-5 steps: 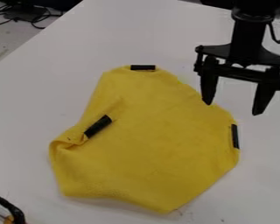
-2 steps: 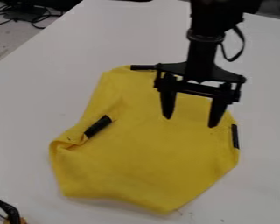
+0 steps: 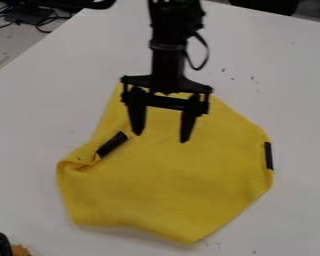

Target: Unfold the cloth from left to bottom left

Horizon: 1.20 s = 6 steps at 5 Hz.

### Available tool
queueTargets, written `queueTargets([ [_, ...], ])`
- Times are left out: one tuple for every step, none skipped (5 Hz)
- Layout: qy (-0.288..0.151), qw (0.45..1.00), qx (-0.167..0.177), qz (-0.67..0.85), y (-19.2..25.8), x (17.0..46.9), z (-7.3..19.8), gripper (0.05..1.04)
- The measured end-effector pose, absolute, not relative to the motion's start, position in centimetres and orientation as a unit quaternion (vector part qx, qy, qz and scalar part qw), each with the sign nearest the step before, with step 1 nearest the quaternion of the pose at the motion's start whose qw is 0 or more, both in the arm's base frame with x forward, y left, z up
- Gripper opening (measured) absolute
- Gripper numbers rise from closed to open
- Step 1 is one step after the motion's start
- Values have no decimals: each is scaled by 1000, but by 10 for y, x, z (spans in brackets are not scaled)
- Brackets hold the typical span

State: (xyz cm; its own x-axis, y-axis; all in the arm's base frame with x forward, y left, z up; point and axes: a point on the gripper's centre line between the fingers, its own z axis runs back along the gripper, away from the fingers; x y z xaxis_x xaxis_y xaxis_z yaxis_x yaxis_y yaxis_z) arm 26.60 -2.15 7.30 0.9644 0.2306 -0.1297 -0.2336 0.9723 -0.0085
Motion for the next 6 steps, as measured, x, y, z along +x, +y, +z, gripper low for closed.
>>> queueTargets([
  [64,993,-12,102,-1,268,70,1001],
  [71,992,-5,101,23,267,60,1001],
  [74,994,-1,78,28,265,45,1001],
  [67,996,5,65,39,263,38,1001],
  [69,996,15,59,42,261,28,1001],
  [71,996,14,55,42,260,22,1001],
])
